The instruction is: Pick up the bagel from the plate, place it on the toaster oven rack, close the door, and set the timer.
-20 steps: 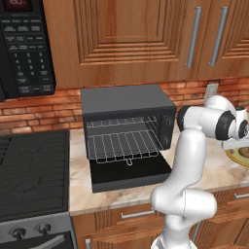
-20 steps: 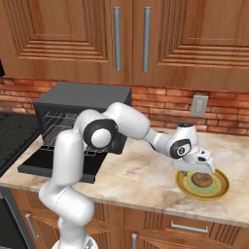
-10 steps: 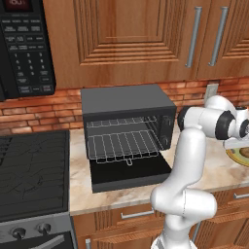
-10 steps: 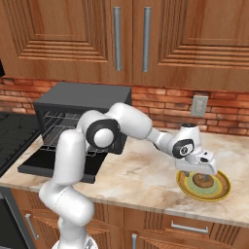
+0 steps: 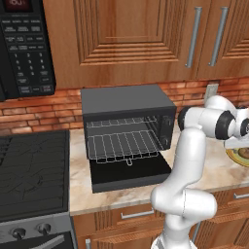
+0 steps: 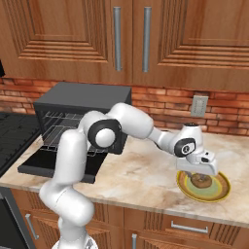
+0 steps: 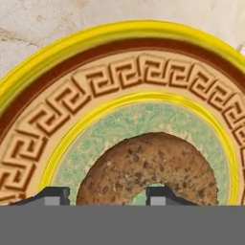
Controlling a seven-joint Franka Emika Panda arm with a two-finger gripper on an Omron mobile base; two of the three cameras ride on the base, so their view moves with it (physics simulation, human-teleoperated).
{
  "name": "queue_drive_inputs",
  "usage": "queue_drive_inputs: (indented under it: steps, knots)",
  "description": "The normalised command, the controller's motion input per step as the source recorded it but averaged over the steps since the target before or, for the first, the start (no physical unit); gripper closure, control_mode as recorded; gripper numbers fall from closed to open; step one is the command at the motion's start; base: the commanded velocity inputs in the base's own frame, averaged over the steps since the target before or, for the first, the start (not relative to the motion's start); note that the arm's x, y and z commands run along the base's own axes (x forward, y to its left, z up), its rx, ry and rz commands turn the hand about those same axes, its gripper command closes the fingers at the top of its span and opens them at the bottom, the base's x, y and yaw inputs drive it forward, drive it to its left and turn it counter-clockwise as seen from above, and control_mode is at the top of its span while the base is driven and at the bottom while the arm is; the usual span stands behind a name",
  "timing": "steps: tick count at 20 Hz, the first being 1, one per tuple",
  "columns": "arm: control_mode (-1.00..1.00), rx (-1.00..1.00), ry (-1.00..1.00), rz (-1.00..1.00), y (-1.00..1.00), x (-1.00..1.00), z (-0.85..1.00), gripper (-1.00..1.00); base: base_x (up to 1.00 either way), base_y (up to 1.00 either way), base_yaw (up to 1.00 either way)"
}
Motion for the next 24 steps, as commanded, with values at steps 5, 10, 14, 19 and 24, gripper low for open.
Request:
queue_drive_inputs:
  steps: [5, 10, 14, 19, 24]
  knots:
    - [-1.0, 0.0, 0.0, -0.07, 0.26, -0.41, -0.34, 1.0, 0.0, 0.0, 0.0]
    - [-1.0, 0.0, 0.0, -0.07, 0.34, -0.62, -0.1, 1.0, 0.0, 0.0, 0.0]
    - [-1.0, 0.0, -0.11, -0.04, 0.31, -0.77, 0.15, 1.0, 0.0, 0.0, 0.0]
    - [-1.0, 0.0, -0.22, 0.0, 0.45, -0.49, 0.76, 1.0, 0.0, 0.0, 0.0]
    - [-1.0, -0.02, -0.24, 0.0, 0.69, -0.27, 0.96, 1.0, 0.0, 0.0, 0.0]
